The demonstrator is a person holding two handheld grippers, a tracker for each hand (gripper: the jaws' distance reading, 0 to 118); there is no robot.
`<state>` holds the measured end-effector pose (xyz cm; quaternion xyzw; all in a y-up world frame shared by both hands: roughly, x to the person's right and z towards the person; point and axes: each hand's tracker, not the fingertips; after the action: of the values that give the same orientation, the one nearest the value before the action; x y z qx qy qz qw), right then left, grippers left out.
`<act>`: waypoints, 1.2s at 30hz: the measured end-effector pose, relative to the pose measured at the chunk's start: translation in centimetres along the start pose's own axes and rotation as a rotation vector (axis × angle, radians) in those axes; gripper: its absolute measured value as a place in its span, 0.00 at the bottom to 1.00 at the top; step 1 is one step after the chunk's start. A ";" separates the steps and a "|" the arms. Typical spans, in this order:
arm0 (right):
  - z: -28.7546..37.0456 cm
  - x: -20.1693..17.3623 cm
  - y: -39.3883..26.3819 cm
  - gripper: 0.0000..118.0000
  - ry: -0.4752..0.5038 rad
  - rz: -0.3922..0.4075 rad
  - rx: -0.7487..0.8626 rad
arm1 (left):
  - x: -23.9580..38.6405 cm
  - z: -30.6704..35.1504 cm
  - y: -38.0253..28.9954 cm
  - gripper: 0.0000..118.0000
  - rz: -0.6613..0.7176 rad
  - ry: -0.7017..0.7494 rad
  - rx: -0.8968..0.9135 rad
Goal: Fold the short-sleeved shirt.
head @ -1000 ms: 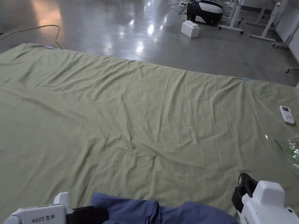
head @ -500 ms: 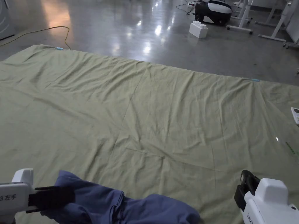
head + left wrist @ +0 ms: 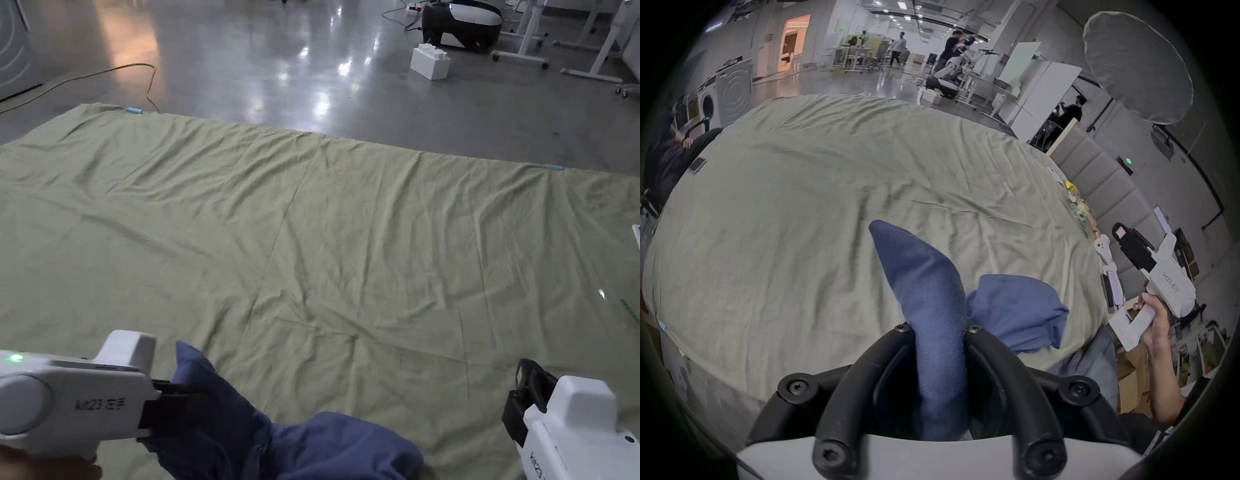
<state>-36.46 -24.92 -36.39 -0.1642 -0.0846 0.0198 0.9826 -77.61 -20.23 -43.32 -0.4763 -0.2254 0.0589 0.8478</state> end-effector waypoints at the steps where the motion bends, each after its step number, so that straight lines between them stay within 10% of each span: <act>1: 0.0 0.2 0.0 0.00 -0.002 -0.002 0.001 | 0.4 -0.2 0.1 0.16 -0.015 -0.004 -0.007; 24: 1.2 3.3 -1.7 0.00 -0.056 -0.058 -0.020 | 15.7 -16.1 -2.5 0.19 -0.035 0.008 -0.208; 30: 1.4 4.3 -2.1 0.00 -0.077 -0.074 -0.032 | 15.8 -15.8 -2.4 0.55 0.045 -0.080 -0.154; 36: 1.5 4.8 -2.3 0.00 -0.086 -0.084 -0.036 | 13.9 -10.8 -1.0 0.56 0.083 -0.158 -0.073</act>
<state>-31.95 -26.33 -33.46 -0.1773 -0.1339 -0.0158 0.9749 -60.55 -24.85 -42.76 -0.5097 -0.2738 0.1231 0.8063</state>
